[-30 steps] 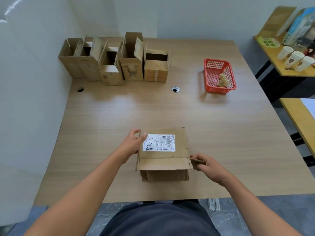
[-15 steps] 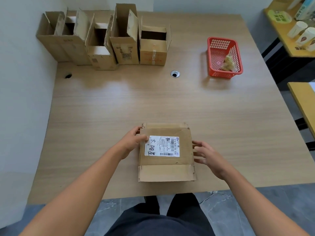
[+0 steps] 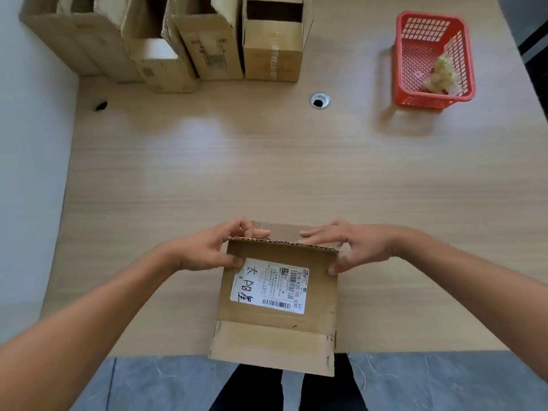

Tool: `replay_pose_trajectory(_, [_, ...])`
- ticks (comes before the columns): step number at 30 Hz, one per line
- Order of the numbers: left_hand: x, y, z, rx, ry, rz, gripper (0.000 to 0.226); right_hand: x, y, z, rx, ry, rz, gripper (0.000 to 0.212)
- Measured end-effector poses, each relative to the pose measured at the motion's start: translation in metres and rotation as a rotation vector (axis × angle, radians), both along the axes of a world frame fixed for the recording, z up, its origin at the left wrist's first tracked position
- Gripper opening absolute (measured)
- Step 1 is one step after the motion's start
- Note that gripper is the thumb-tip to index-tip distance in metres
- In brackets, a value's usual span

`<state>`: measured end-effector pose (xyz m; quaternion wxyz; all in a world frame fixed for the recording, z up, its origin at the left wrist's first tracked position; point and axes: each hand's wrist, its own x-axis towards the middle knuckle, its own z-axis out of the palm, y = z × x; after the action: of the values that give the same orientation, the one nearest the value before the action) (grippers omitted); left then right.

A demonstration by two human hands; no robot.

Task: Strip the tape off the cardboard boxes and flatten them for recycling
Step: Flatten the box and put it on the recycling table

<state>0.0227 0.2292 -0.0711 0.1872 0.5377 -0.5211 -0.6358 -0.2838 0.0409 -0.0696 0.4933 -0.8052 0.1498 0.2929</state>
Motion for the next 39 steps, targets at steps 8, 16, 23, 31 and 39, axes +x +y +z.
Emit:
replay_pose_trajectory(8, [-0.007,-0.011,-0.009,0.055,0.074,0.117,0.042,0.022,-0.022,-0.033,0.104,-0.004,0.061,0.082])
replay_pose_trajectory(16, [-0.034,0.025,-0.022,-0.011,-0.179,0.495,0.055,-0.025,0.020,-0.038,-0.097,-0.242,-0.637,0.075])
replay_pose_trajectory(23, [-0.060,0.077,-0.056,0.131,-0.428,1.062,0.034,-0.021,0.126,-0.062,-0.486,-0.063,-0.748,0.091])
replay_pose_trajectory(31, [-0.086,0.078,-0.063,0.031,-0.821,1.046,0.088,-0.019,0.176,-0.072,-0.726,0.332,-0.799,0.105])
replay_pose_trajectory(39, [-0.097,0.097,-0.070,0.188,-0.934,0.644,0.104,-0.010,0.172,-0.064,-0.728,0.408,-0.837,0.105])
